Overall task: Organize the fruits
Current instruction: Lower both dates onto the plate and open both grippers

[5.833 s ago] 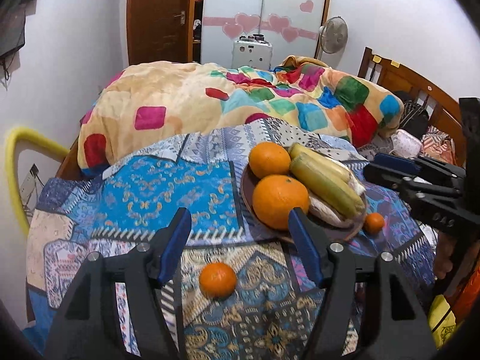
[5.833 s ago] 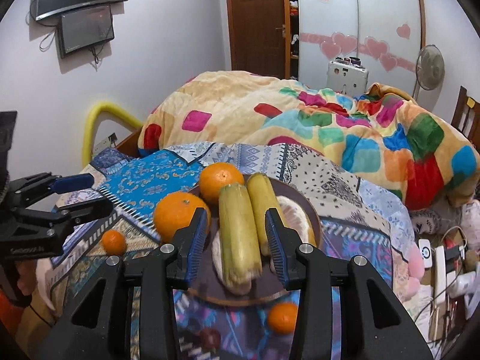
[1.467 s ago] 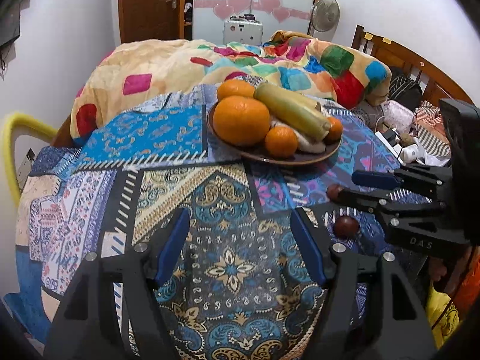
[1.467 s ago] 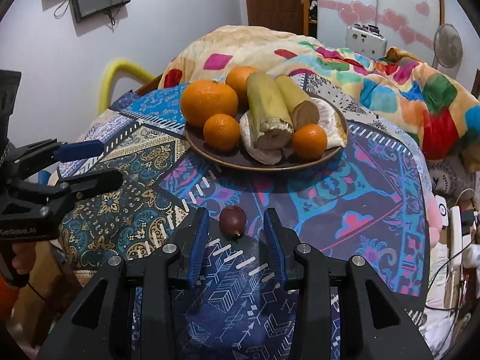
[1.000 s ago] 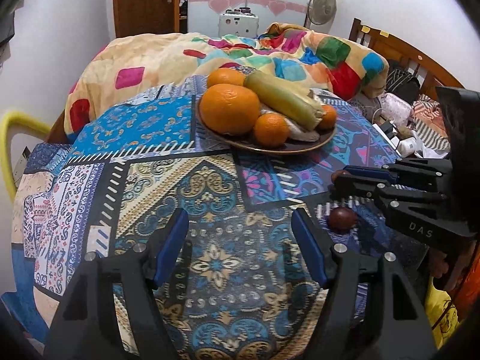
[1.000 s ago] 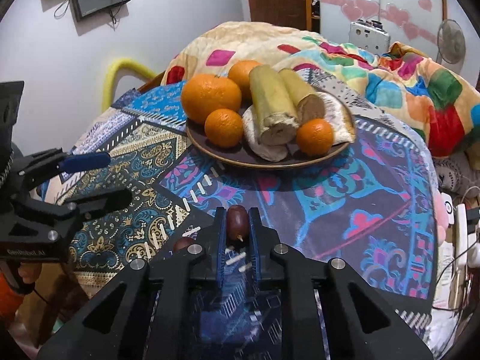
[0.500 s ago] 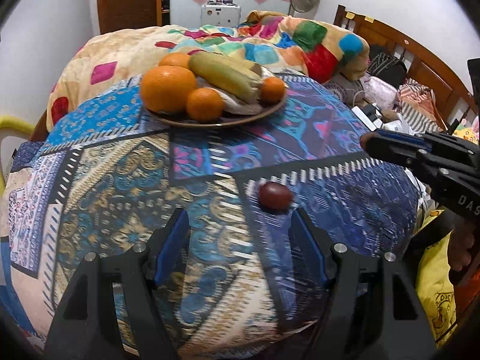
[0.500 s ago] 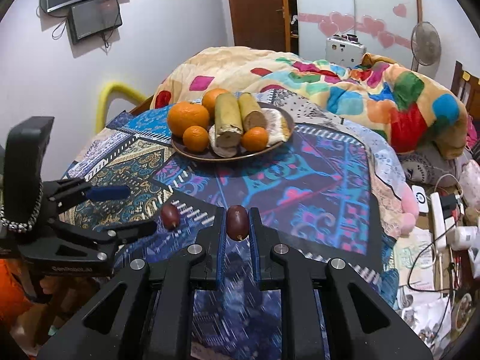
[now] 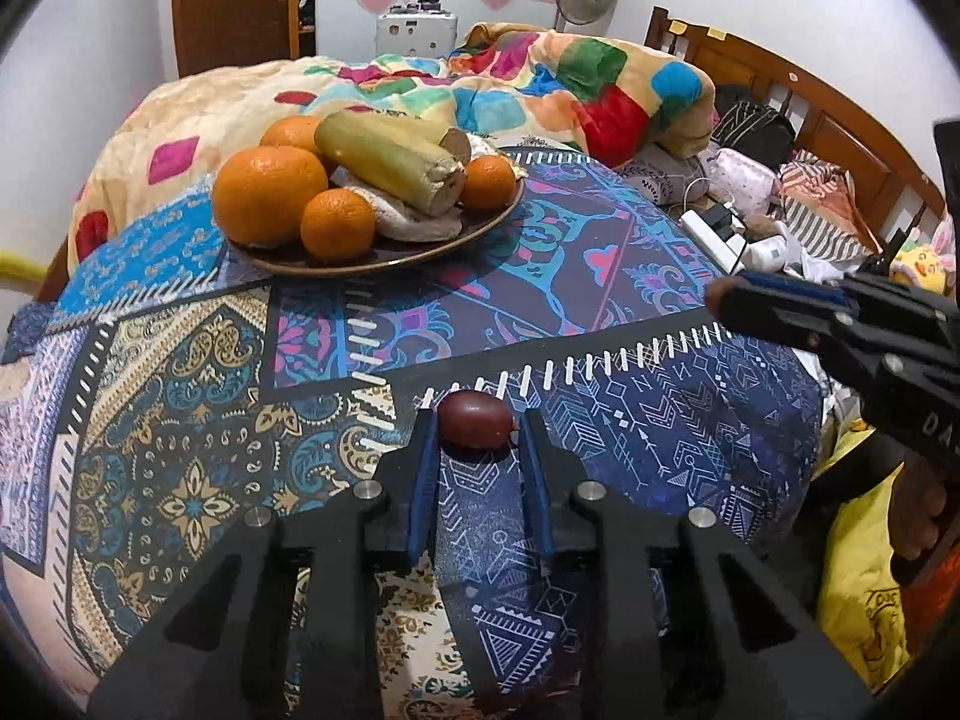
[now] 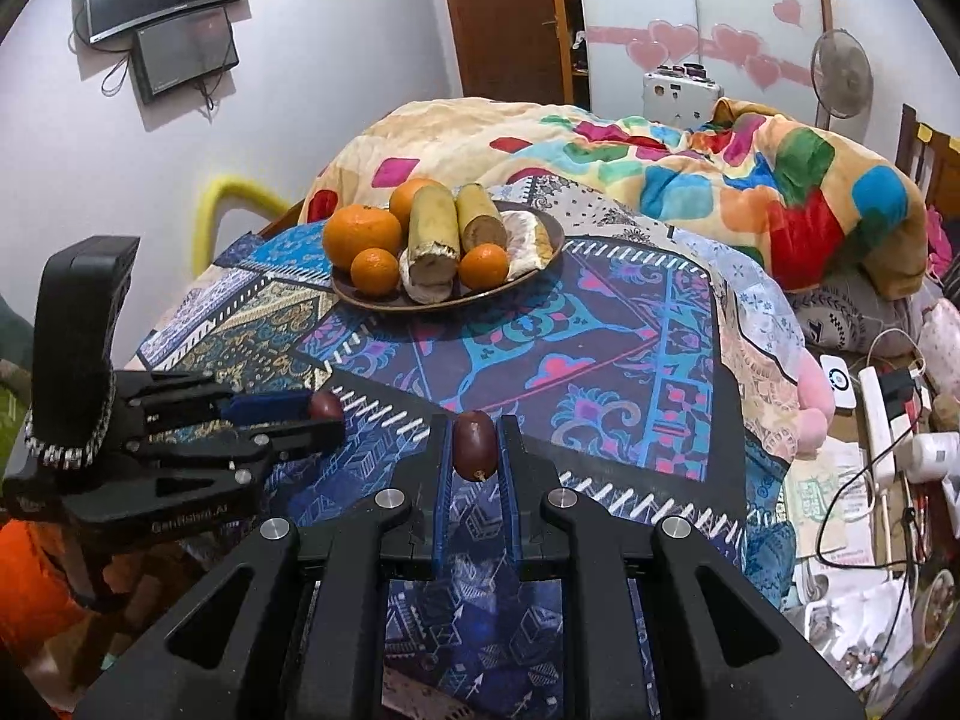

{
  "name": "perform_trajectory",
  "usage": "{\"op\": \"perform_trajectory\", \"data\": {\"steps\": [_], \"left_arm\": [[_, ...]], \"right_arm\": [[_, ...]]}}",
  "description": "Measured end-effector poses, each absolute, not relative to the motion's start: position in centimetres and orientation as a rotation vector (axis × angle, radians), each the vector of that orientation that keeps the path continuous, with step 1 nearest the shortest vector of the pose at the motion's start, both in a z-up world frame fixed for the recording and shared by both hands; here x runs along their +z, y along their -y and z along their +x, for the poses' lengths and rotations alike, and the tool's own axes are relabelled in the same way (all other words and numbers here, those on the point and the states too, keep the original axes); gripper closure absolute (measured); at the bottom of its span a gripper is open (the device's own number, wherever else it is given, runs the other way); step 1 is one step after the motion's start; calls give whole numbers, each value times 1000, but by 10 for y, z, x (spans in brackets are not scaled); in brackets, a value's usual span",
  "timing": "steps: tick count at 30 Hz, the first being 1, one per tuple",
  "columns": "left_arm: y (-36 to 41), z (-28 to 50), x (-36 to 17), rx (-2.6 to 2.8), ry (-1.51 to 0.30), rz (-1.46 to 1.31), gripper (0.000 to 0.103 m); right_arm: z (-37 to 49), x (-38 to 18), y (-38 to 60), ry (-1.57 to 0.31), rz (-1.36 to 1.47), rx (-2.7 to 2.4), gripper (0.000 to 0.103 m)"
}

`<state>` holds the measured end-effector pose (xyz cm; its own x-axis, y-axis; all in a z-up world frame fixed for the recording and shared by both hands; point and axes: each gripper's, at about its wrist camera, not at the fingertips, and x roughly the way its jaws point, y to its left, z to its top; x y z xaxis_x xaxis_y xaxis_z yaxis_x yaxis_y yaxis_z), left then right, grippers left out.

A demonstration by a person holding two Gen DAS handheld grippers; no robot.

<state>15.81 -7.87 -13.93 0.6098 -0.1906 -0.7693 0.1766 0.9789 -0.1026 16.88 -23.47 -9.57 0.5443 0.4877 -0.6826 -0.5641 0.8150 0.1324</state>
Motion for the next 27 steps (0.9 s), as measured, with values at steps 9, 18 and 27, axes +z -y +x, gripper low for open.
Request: {"op": "perform_trajectory", "data": {"steps": [9, 18, 27], "left_arm": [[62, 167, -130, -208, -861, -36, 76], [27, 194, -105, -173, -794, -50, 76], [19, 233, -89, -172, -748, -30, 76]], "right_arm": [[182, -90, 221, -752, -104, 635, 90], [211, -87, 194, -726, -104, 649, 90], [245, -83, 167, -707, -121, 632, 90]]}}
